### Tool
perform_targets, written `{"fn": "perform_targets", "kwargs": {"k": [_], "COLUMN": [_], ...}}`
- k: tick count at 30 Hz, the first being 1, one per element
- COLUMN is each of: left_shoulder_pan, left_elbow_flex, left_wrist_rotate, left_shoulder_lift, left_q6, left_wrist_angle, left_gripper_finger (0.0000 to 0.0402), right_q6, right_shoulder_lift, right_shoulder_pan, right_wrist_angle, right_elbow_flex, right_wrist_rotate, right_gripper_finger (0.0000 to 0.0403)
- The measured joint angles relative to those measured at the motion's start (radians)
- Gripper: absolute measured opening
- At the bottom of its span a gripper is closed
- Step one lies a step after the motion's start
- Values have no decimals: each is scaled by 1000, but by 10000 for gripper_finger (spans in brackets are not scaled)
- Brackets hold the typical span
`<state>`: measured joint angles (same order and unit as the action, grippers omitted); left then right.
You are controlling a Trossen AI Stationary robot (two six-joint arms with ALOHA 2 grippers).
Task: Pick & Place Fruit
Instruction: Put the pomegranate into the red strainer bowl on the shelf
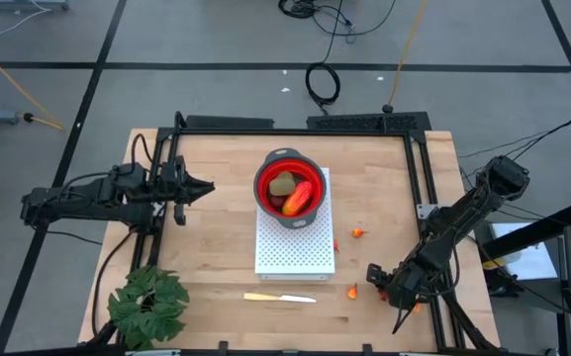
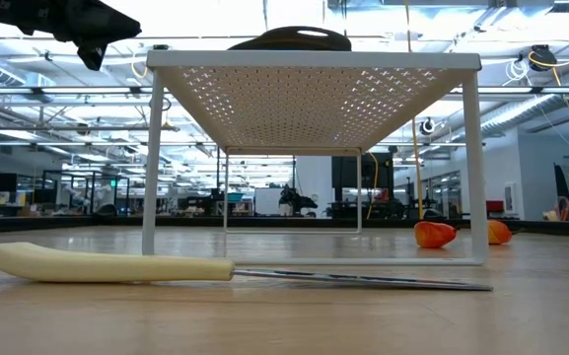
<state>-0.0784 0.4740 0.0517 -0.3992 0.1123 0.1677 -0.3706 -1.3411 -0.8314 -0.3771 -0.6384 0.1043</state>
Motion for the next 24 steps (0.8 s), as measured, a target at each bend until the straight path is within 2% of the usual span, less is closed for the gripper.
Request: {"fn": "perform_targets", "kwargs": {"k": [14,21,24], "left_shoulder_pan": [0,0,0], "left_elbow_flex": [0,0,0], "left_wrist_rotate": [0,0,1], "left_shoulder_lift": [0,0,0], "left_q6": [0,0,0], "left_wrist_angle": [0,0,0], "left_gripper_finger": [31,31,31], "right_q6": [77,174,253], "right_shoulder_lift": [0,0,0], "right_shoulder_pan": [0,2,6], "right_wrist_angle": [14,14,13], "right_elbow_flex": [0,-31,-53], "right_wrist_rotate": [-5,-127,-136], "right_gripper_finger": [206,206,206]}}
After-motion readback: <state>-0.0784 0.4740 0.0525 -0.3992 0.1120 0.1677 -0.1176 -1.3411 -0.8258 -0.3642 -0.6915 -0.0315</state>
